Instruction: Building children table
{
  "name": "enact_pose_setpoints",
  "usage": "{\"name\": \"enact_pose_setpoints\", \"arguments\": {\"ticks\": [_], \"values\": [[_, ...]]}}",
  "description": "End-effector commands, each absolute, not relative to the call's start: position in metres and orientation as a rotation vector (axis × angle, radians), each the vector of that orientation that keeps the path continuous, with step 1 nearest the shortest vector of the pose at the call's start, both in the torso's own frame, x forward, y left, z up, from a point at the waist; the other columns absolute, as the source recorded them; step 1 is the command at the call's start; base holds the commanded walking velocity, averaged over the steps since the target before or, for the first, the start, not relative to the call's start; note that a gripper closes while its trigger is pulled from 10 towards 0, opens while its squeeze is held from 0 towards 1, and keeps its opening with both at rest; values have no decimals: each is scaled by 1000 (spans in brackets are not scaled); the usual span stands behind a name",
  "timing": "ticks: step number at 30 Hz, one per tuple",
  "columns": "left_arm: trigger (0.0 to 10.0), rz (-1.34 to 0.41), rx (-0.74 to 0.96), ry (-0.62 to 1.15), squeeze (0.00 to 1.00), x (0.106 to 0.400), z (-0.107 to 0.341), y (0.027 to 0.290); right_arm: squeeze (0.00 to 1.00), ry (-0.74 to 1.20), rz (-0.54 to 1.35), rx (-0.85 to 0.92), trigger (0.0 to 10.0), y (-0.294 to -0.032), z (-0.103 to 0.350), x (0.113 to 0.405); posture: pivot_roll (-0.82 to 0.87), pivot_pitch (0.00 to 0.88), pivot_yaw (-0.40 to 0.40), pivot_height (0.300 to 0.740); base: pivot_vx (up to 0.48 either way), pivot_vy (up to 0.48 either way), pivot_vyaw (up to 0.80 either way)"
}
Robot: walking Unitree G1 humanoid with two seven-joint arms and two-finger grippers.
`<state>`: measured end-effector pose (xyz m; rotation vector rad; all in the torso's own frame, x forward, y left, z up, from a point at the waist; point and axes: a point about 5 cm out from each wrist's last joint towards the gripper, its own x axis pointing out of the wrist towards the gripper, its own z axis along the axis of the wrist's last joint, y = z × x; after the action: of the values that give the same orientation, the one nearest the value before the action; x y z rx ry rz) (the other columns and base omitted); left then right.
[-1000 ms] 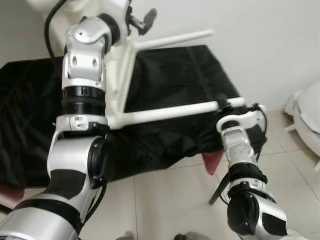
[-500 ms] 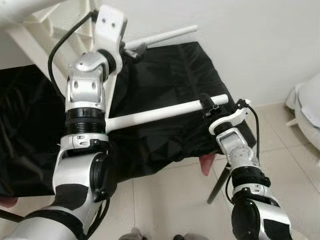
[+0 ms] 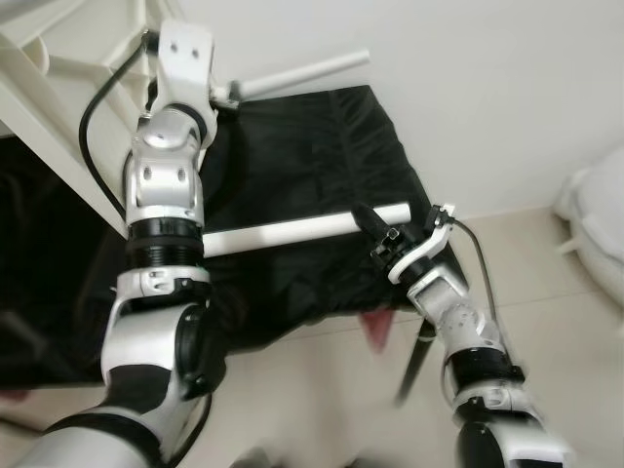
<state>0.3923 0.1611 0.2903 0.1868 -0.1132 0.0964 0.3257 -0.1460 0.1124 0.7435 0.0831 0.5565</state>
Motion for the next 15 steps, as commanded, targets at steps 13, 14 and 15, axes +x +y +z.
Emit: {"name": "enact_pose_setpoints", "arguments": {"ticks": [13, 14, 15], "values": [[10000, 181, 141, -145, 0, 388, 294, 177, 1000, 260, 446, 357, 10000, -168, 90, 316, 35, 48, -20, 740, 0, 0, 0], [10000, 185, 120, -142, 0, 388, 293, 176, 1000, 229, 425, 288, 10000, -170, 94, 316, 35, 42, -21, 740, 0, 0, 0], [10000, 185, 120, -142, 0, 388, 293, 176, 1000, 229, 425, 288, 10000, -170, 94, 316, 35, 42, -21, 740, 0, 0, 0]]}}
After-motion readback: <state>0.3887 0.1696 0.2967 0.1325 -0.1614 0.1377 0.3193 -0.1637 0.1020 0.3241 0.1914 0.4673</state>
